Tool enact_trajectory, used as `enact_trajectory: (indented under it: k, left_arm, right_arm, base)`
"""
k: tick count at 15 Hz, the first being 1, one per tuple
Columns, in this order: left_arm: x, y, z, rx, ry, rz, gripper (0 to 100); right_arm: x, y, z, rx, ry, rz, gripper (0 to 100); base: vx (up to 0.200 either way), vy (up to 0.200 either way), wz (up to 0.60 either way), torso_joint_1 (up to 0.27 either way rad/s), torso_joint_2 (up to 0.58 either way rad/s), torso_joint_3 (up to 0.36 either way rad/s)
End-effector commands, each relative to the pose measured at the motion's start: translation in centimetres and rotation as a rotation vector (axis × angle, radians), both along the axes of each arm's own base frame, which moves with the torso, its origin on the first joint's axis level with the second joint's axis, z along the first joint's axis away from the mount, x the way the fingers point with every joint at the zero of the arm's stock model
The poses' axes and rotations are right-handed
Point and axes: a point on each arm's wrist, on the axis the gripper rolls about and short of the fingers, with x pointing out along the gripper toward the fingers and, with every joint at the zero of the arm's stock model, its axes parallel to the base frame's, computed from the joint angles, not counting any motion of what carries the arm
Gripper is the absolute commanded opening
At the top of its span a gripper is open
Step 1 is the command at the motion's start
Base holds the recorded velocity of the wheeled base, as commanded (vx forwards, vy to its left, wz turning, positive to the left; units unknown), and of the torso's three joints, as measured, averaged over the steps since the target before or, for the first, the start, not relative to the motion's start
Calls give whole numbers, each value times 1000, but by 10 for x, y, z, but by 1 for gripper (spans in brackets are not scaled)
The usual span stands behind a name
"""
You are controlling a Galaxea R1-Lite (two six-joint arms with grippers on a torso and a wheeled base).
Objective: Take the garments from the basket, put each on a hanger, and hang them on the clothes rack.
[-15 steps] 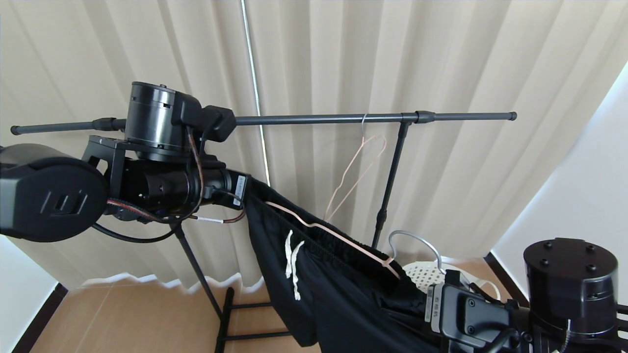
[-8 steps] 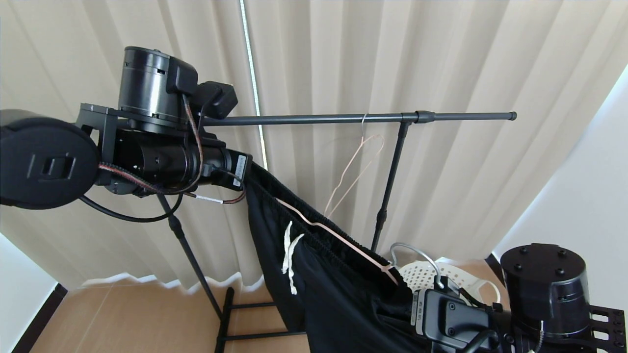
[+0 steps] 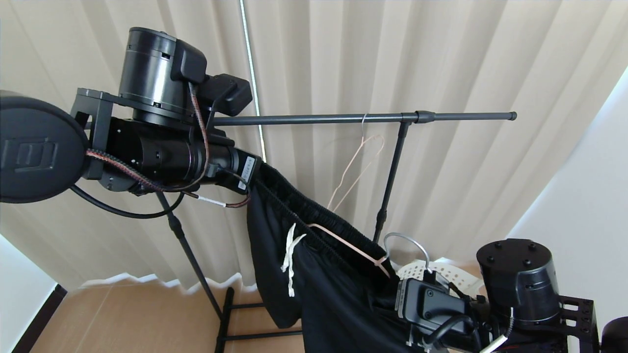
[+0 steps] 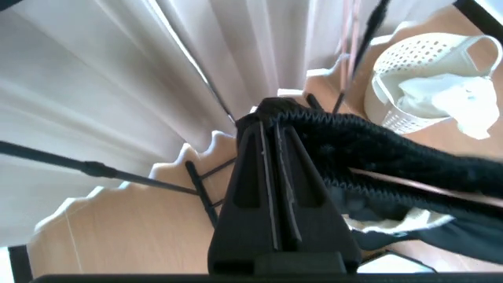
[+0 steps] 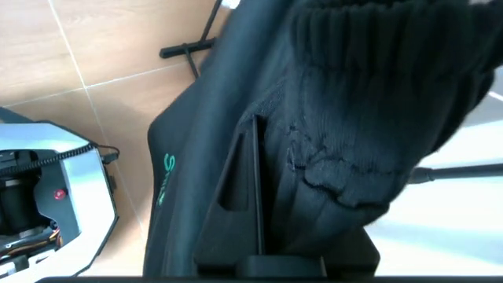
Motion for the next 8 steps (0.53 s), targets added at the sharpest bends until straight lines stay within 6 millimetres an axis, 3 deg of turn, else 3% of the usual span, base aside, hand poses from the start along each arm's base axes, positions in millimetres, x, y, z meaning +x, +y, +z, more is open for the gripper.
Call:
enact_trajectory:
  k: [1,4,8]
  left_arm:
    - [-11,-8,12,-6,-5,-40,0]
    - [-23,-16,22,2,26,-82,0]
    - [-34,-27,15,4,88,-112,0]
  right_arm:
    - [10,3,-7,2,8,-29,0]
    - [28,12,-15,100,-29,-112,0]
    - [35,17,-22,128,-53,-134,0]
  base:
    - [0,0,0,0,0,0]
    - [0,0,0,0,0,0]
    - [0,0,0,0,0,0]
